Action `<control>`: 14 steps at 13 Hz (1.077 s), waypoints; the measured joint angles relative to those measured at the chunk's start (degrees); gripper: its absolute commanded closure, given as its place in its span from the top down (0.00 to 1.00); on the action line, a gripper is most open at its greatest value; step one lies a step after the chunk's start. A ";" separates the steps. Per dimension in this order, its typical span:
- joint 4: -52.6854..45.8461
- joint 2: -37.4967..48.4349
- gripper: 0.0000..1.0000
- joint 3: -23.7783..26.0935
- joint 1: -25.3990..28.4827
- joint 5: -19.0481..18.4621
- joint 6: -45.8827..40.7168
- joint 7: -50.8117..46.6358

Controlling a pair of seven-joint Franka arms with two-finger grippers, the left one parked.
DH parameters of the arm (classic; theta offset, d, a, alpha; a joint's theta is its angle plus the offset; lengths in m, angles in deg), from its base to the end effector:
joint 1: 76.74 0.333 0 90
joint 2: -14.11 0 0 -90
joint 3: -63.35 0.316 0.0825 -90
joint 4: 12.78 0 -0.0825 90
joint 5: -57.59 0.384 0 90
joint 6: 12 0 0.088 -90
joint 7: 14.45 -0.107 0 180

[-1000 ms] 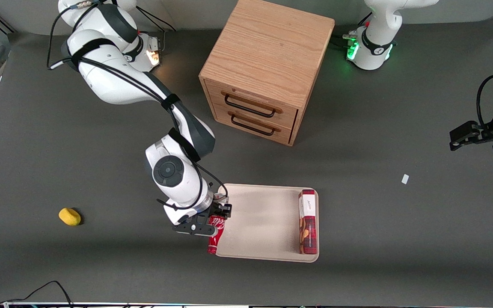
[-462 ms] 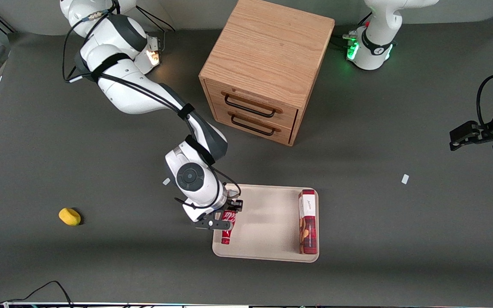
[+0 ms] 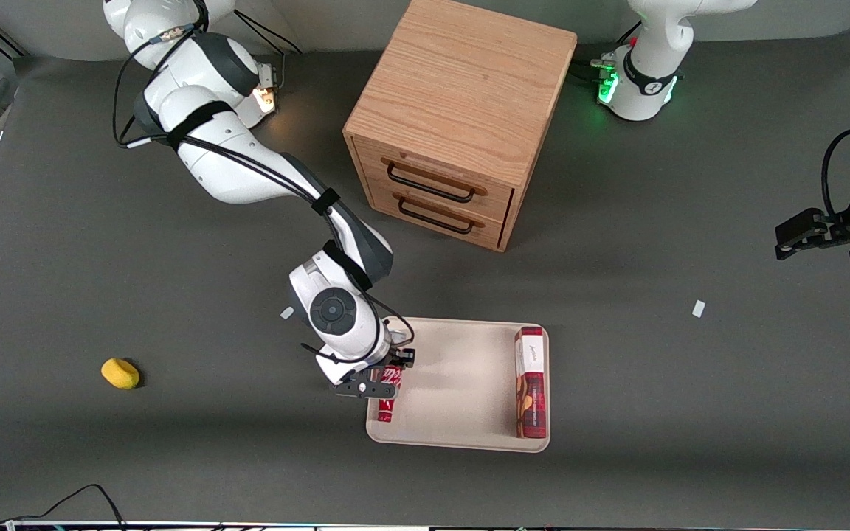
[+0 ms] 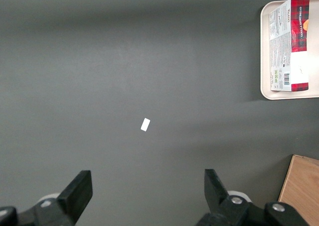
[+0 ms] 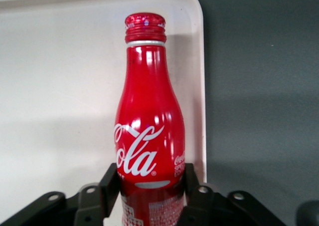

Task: Place coke bottle on tray
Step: 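Lower the bottle onto the tray beside the red can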

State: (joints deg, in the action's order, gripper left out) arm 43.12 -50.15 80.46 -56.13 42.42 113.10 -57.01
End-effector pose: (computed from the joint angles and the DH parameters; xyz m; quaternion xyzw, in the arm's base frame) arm 0.6863 0.4006 0.1932 -0.9960 0.0621 -0.0369 0.0526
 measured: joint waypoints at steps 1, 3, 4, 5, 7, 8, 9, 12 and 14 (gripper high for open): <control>-0.02 -0.04 1.00 -0.09 0.09 0.00 0.15 0.00; -0.03 -0.19 1.00 -0.26 0.31 -0.02 0.84 0.00; -0.02 -0.36 1.00 -0.66 0.55 -0.02 1.27 0.00; 0.03 -0.59 1.00 -1.27 0.78 -0.02 1.90 0.00; 0.12 -0.97 1.00 -1.81 0.87 -0.02 2.46 0.00; 0.11 -1.04 1.00 -1.83 0.87 -0.02 2.64 0.00; 0.11 -1.05 1.00 -1.83 0.88 -0.02 2.82 0.00; -0.19 -1.04 1.00 -1.83 0.88 -0.02 3.10 0.00; -0.50 -1.01 1.00 -1.83 0.88 -0.02 3.10 0.00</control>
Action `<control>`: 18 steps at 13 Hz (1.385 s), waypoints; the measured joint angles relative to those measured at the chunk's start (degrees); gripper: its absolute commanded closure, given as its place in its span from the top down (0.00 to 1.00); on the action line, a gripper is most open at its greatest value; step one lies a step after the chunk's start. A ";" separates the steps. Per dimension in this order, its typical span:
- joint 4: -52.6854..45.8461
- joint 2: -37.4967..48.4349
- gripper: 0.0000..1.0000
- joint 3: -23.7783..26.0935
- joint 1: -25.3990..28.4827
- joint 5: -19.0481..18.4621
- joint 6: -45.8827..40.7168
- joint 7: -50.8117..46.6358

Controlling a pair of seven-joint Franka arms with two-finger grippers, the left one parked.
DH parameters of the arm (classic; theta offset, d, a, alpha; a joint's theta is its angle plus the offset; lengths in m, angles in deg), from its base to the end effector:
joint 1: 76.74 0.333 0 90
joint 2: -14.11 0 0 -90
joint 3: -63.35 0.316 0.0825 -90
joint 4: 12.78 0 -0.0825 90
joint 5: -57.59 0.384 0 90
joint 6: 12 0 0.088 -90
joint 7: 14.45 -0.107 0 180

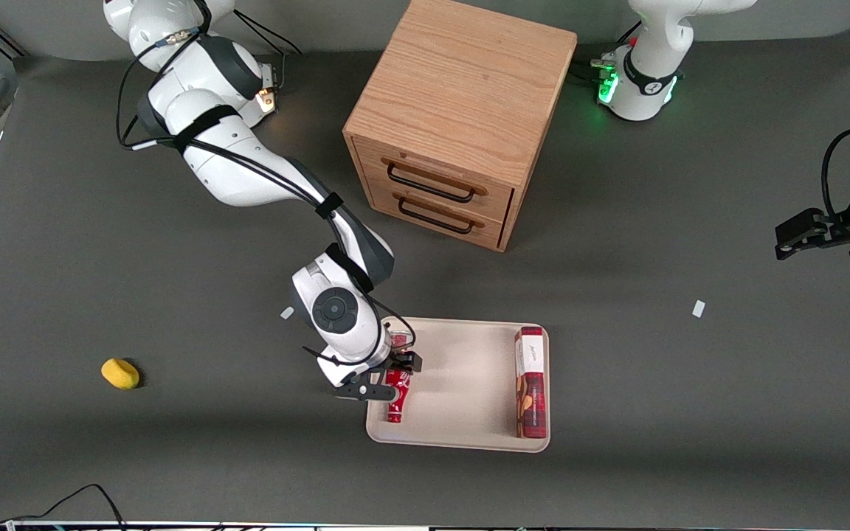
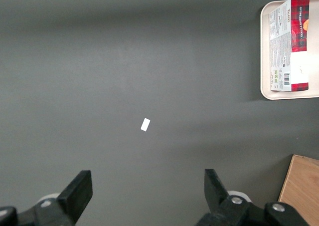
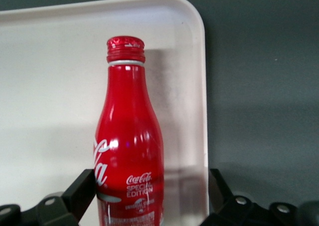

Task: Place coke bottle on tray

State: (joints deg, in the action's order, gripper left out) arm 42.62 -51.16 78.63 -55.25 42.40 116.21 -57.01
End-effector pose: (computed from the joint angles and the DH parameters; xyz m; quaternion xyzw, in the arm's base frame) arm 0.6911 0.3998 0.1852 -0.9948 0.0617 -0.0596 0.0550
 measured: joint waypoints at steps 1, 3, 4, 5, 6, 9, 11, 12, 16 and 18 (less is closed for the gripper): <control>-0.09 0.08 1.00 0.00 0.00 0.00 0.00 0.00; -0.13 0.31 1.00 -0.02 -0.01 0.00 0.00 0.00; -0.17 0.43 1.00 -0.03 -0.02 0.00 0.01 0.00; -0.35 0.60 1.00 -0.05 -0.05 0.00 0.04 0.00; -0.85 0.85 1.00 -0.06 -0.14 0.00 0.07 0.00; -1.66 5.43 1.00 -0.20 -2.39 0.00 -3.21 0.11; -0.69 10.69 1.00 -0.21 -5.11 0.00 -8.64 0.27; 1.48 14.08 1.00 -0.20 -6.86 0.00 -10.23 0.88; 18.49 30.27 1.00 -0.66 -14.95 4.87 -10.57 11.95; 28.54 40.52 1.00 -4.43 -16.92 10.33 -11.50 18.81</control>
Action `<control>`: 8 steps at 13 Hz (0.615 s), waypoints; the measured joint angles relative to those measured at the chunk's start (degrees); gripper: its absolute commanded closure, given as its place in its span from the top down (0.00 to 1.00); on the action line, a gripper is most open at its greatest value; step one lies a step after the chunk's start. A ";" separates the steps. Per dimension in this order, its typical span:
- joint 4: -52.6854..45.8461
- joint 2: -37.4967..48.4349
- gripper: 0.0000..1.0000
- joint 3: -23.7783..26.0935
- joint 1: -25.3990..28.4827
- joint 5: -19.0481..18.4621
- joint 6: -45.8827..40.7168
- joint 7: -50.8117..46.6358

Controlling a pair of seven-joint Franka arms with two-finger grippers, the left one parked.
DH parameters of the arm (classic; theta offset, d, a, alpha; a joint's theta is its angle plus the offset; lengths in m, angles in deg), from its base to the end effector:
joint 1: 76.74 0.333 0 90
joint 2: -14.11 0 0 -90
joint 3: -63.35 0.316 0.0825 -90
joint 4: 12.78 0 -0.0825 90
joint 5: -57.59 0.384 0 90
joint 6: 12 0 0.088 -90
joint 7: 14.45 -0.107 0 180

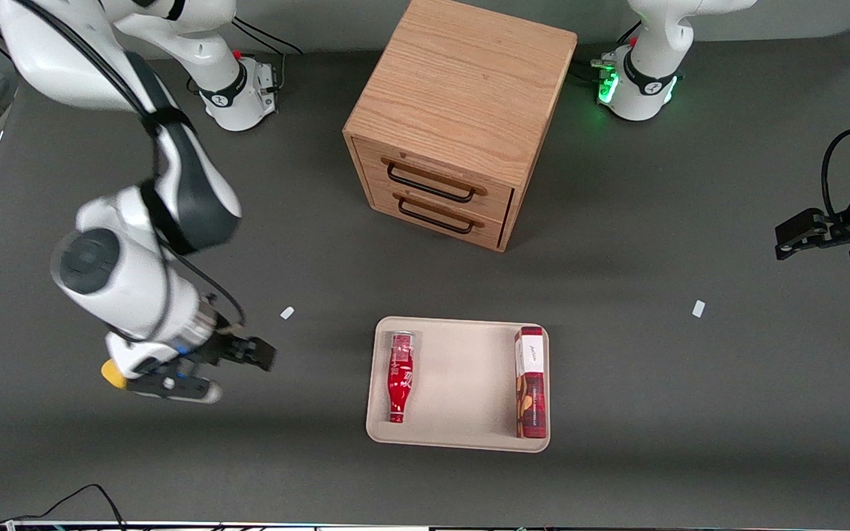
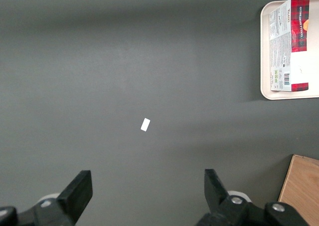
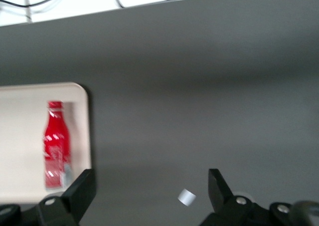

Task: Place coke bottle on tray

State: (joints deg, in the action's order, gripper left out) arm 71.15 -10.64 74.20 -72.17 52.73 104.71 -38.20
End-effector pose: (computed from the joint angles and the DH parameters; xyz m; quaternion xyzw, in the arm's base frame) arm 0.6802 0.1606 0.4512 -0.9950 0.0676 -0.0698 0.0243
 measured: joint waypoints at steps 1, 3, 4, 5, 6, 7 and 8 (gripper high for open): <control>4.78 5.33 1.00 -2.13 -0.29 1.53 -0.97 2.24; 13.48 15.83 1.00 -5.49 -0.46 3.17 -4.72 4.55; 16.70 20.23 1.00 -6.67 -0.47 3.41 -7.13 4.87; 18.91 23.77 1.00 -7.70 -0.46 3.49 -9.69 5.04; 20.25 26.62 1.00 -8.74 -0.45 3.52 -12.44 5.58; 20.91 28.74 1.00 -9.78 -0.45 3.54 -14.45 6.89; 21.24 30.33 1.00 -10.80 -0.45 3.58 -15.85 8.79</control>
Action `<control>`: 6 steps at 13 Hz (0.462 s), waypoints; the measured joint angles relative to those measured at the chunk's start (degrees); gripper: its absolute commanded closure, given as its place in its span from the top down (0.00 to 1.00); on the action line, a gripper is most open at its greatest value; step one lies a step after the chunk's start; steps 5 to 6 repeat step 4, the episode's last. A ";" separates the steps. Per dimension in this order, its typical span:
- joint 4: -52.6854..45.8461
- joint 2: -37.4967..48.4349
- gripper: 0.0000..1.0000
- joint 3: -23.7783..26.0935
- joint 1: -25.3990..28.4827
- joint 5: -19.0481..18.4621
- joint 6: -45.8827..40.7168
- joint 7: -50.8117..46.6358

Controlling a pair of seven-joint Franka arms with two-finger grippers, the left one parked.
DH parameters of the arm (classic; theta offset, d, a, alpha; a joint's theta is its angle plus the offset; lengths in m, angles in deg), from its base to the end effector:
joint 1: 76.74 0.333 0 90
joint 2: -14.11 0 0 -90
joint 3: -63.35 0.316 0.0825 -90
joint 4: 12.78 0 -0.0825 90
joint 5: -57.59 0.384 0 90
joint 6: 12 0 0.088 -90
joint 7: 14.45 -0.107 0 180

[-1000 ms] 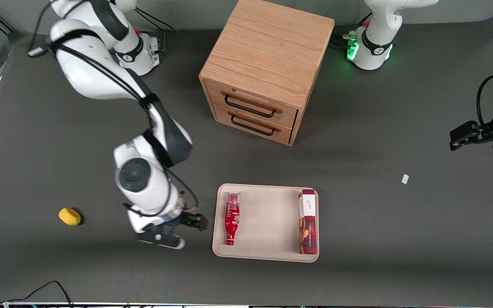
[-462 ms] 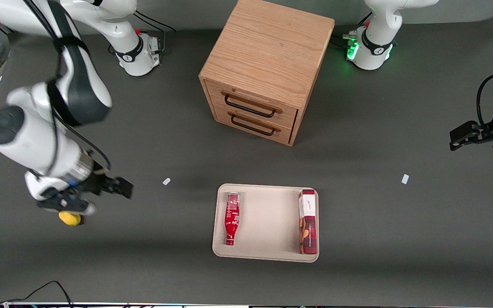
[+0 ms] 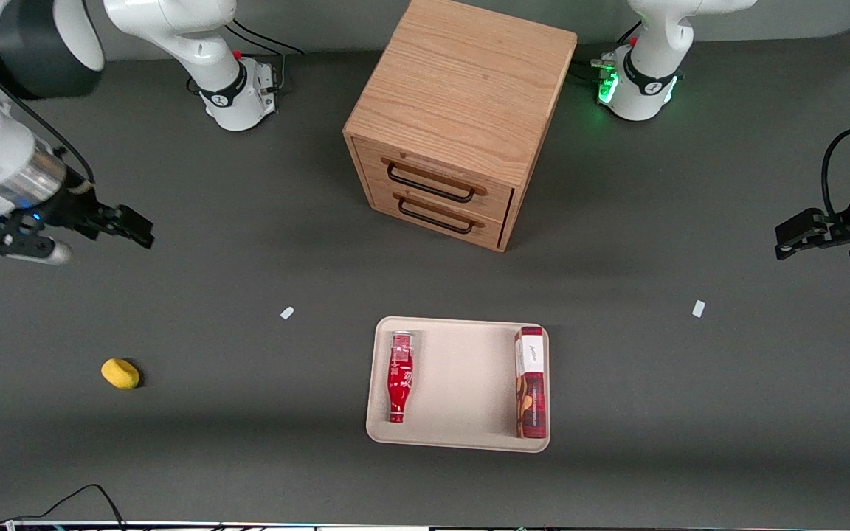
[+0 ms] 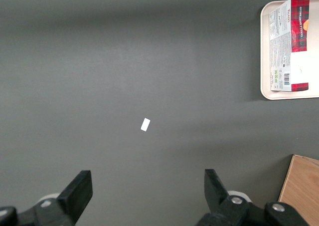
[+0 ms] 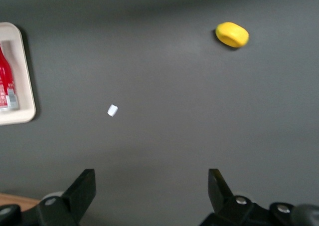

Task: Place coke bottle on tray

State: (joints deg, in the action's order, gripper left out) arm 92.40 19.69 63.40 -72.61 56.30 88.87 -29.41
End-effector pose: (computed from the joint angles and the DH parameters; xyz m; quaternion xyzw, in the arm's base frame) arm 0.5328 0.0370 0.5678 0.9956 -0.0919 0.0128 0.0091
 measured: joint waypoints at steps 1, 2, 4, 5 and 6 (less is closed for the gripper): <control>0.11 1.06 1.00 -1.03 0.01 0.03 -0.96 2.12; 0.20 1.75 1.00 -2.15 0.00 0.04 -1.15 3.90; 0.21 2.37 1.00 -3.96 0.00 0.09 -1.15 5.44; 0.21 2.37 1.00 -3.96 0.00 0.09 -1.15 5.44; 0.21 2.37 1.00 -3.96 0.00 0.09 -1.15 5.44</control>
